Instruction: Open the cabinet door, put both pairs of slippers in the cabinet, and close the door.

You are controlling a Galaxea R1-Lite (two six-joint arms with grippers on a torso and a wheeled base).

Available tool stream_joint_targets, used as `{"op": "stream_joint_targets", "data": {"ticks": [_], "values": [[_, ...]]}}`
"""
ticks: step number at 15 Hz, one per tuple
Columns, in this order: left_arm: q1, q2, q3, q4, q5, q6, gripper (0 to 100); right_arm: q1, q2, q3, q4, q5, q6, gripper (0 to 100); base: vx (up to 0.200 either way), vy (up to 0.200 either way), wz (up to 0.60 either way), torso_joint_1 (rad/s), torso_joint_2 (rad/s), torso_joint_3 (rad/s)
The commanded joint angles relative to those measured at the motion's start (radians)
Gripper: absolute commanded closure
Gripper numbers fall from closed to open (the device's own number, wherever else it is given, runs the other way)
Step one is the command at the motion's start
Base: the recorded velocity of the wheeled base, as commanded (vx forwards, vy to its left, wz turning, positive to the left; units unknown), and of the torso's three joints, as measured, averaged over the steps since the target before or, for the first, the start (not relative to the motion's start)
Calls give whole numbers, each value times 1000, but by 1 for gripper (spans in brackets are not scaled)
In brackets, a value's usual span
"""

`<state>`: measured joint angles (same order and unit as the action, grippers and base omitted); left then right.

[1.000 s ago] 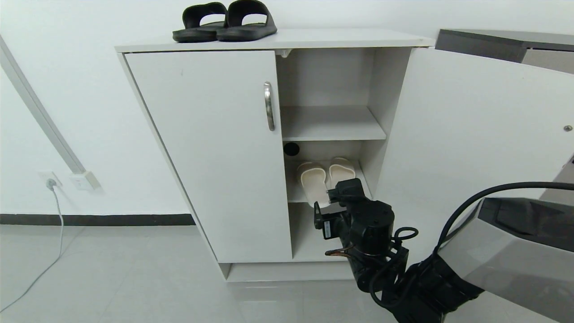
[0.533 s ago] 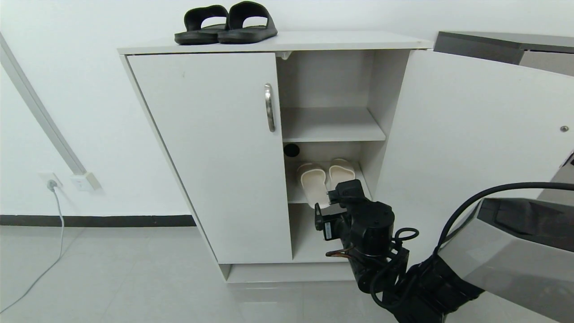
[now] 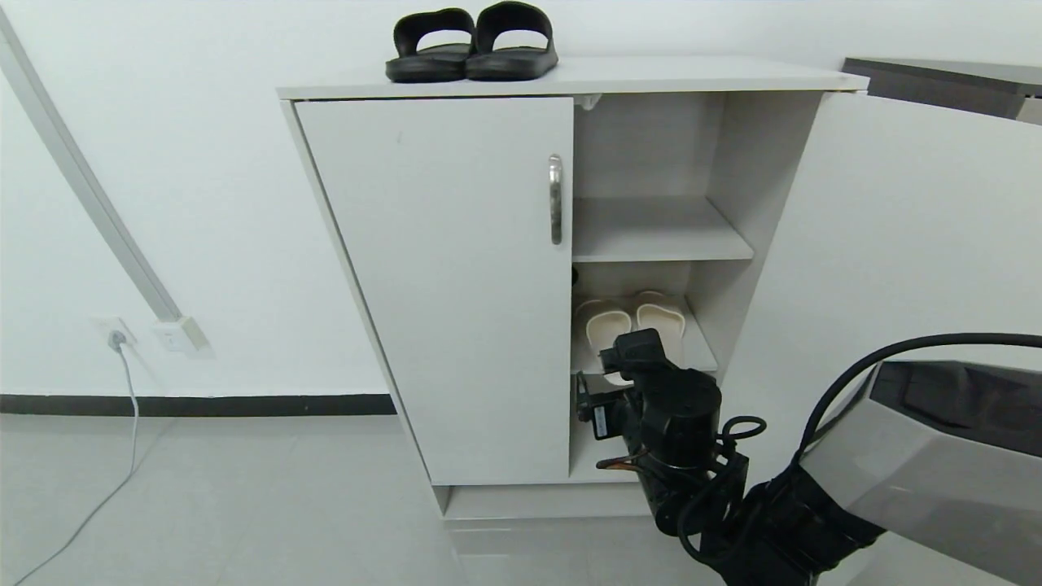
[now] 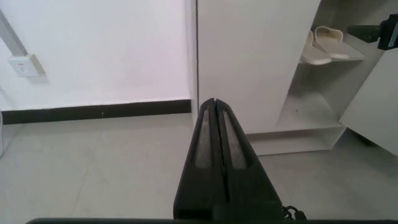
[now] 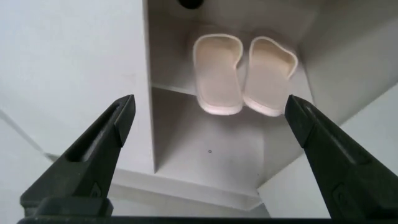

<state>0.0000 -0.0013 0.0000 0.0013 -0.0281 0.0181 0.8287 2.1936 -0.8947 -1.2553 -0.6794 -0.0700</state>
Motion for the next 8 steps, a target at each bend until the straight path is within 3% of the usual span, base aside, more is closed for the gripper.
{"op": "stream_joint_targets", "data": {"ticks": [1,8], "values": [[-2,1,0,0,0,-1,100,0,0,8,-7,6,-1,0,0,200,0,2,-2,2],[-2,1,0,0,0,-1,100,0,3,16,-78,30,-30,0,0,200,0,1,0,2]]}}
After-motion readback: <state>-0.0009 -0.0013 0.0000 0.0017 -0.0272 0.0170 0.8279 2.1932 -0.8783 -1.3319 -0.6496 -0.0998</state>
